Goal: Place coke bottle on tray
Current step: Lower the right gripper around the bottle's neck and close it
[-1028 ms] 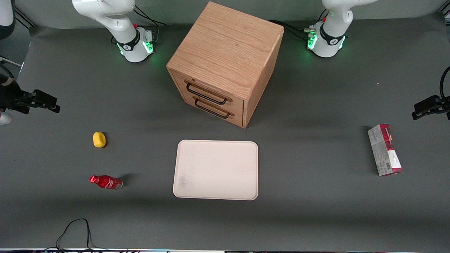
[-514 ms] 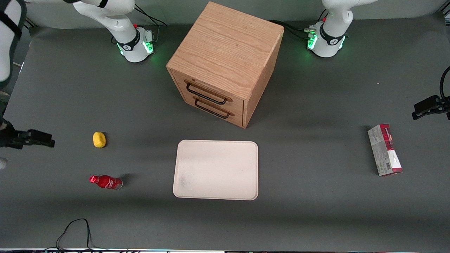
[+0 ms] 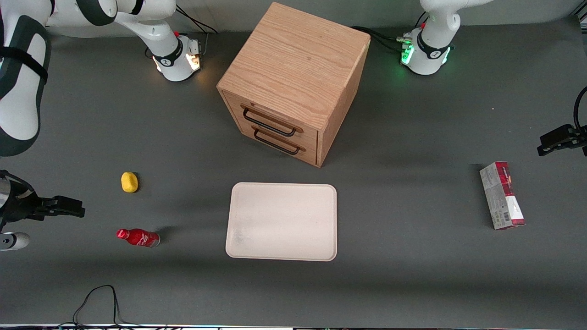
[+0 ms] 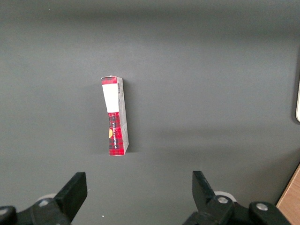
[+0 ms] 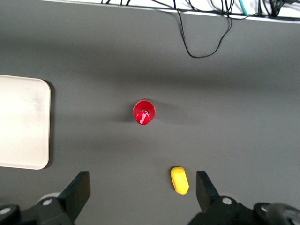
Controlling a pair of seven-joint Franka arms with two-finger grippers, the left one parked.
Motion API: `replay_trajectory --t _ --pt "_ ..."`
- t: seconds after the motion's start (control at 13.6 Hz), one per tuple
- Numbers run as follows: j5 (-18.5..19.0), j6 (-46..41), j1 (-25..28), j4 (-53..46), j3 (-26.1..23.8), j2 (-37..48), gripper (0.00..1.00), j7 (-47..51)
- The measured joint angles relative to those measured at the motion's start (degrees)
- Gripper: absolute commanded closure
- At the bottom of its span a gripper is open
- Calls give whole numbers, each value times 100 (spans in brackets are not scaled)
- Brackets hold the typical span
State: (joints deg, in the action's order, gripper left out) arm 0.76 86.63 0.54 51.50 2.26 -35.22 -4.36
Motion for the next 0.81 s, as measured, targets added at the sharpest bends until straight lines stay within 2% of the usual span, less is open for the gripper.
replay_trajectory --t 0.44,0.81 --pt "0 234 7 12 -38 -771 0 0" --pt "0 899 43 47 -55 -1265 0 5"
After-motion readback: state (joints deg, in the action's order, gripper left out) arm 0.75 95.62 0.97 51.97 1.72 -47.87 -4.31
